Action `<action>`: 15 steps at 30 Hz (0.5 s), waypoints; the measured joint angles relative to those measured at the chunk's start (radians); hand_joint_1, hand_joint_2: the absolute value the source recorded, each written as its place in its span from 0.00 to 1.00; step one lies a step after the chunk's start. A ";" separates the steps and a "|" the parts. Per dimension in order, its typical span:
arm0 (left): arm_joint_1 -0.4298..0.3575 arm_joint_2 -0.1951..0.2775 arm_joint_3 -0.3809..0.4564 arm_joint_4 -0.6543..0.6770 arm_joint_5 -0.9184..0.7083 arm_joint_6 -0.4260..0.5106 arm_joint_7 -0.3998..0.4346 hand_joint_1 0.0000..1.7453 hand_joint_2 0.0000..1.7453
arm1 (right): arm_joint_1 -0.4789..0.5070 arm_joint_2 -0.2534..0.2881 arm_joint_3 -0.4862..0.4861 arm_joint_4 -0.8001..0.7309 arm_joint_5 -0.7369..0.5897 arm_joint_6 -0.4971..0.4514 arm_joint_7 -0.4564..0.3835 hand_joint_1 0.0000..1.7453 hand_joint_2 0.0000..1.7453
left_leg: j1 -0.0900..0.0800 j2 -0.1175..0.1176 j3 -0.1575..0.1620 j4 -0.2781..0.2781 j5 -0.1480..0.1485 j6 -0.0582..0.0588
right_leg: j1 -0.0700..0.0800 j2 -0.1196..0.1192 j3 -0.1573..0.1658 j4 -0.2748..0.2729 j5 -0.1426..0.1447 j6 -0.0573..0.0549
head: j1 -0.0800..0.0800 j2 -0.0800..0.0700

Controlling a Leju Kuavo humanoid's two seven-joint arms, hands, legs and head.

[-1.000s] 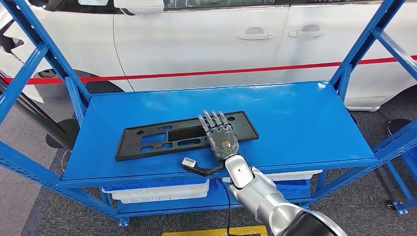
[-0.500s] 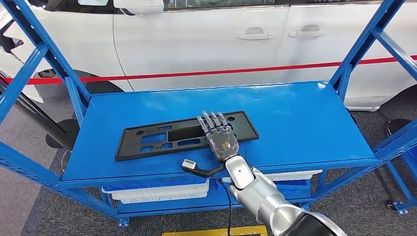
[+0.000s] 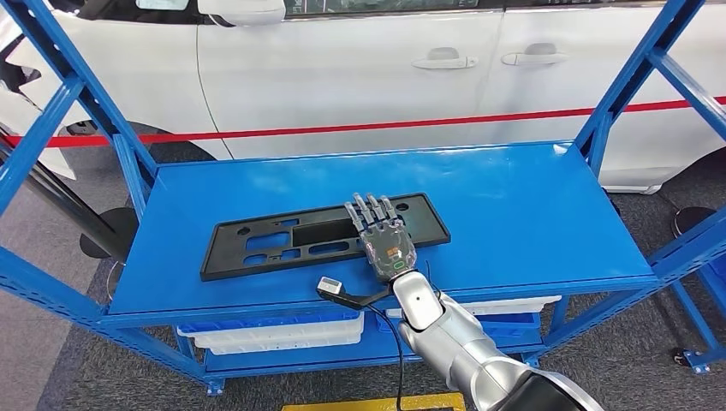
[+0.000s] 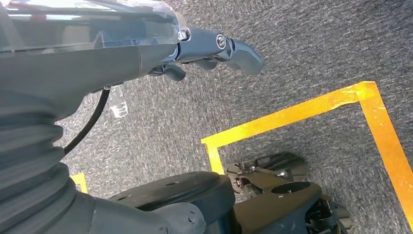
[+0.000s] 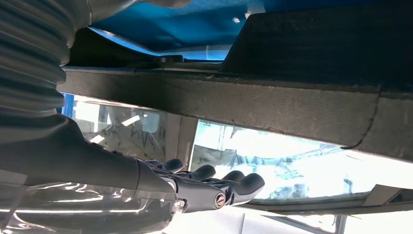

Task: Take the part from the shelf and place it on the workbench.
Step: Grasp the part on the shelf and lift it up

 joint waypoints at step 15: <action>0.002 0.000 0.007 0.000 -0.010 0.004 -0.005 0.00 0.00 | 0.011 -0.006 0.000 0.001 -0.005 0.010 -0.026 1.00 1.00 | 0.000 0.000 0.000 0.000 0.000 0.000 | 0.000 0.000 0.000 0.000 0.000 0.000 | 0.000 0.000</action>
